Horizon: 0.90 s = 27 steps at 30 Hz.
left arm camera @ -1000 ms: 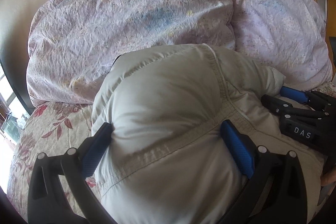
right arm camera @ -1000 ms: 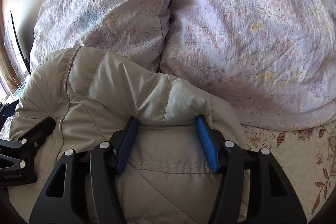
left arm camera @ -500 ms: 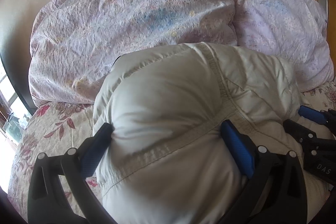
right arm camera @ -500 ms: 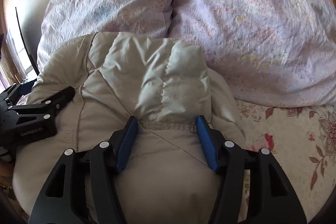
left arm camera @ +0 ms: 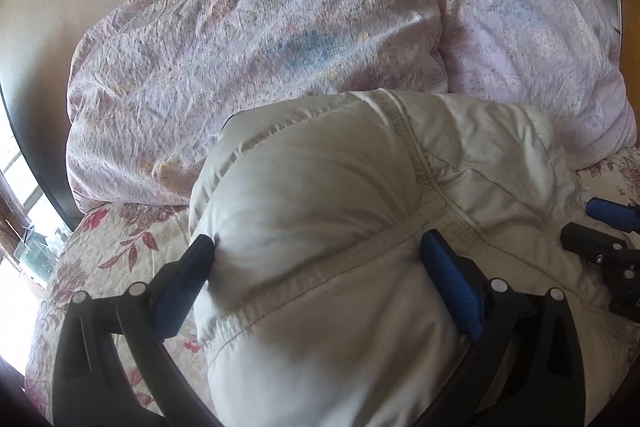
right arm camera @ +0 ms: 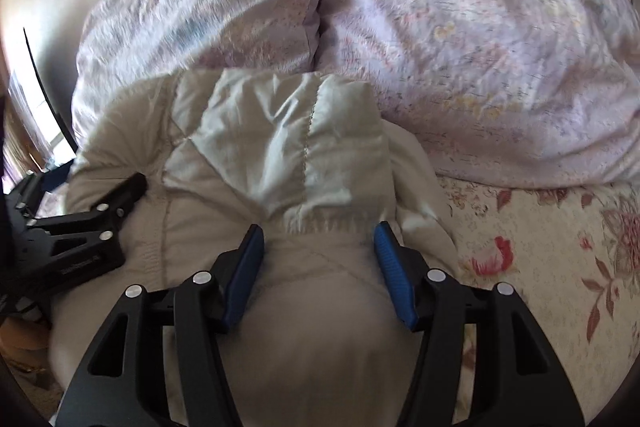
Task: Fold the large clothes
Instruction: 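Carry the beige jacket bundle with both grippers and lower it onto the bed, then open both grippers and release the folded jacket on the bed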
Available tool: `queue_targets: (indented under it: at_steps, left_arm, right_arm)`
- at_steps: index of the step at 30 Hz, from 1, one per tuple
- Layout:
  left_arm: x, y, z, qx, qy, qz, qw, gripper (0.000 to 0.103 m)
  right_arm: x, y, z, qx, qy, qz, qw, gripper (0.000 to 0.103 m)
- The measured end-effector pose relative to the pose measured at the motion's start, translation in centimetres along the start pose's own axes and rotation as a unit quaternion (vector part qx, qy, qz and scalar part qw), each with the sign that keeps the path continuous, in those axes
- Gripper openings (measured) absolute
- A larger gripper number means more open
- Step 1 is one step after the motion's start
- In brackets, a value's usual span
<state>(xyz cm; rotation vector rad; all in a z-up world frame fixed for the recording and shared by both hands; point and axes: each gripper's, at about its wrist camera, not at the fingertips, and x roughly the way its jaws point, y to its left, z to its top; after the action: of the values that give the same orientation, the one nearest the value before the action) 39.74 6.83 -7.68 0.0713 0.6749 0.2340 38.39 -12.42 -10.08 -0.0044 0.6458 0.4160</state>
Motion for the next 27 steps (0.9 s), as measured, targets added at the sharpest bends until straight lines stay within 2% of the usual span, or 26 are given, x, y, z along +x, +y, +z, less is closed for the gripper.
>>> queue_targets:
  at_steps: [3,6,11,19,24,27]
  left_arm:
    - [-1.9,0.5,-0.7,-0.011,0.002,-0.027,0.9996,0.101]
    - [-3.5,0.3,-1.9,-0.017,0.001,-0.054,0.9984,0.101]
    - [-3.1,-0.6,-2.9,-0.013,-0.004,-0.042,0.9990,0.101]
    - [-3.3,-0.5,-3.3,-0.012,0.003,-0.036,0.9993,0.101]
    - [-5.4,1.8,-4.3,-0.039,0.014,-0.087,0.9954,0.101]
    - [-4.9,1.8,-5.2,-0.047,0.022,-0.099,0.9938,0.101]
  right_arm:
    - [-2.3,0.2,-1.2,-0.008,-0.008,0.012,1.000,0.059]
    - [-2.8,0.3,-2.1,-0.019,-0.001,0.011,1.000,0.059]
    - [-0.8,0.6,-3.0,-0.039,0.019,-0.001,0.999,0.062]
    - [-0.6,0.8,-3.2,-0.039,0.035,-0.014,0.999,0.062]
    - [-2.9,0.1,-3.3,-0.016,0.028,-0.007,0.999,0.062]
    - [-1.8,-0.6,-4.2,-0.007,0.049,-0.002,0.999,0.065]
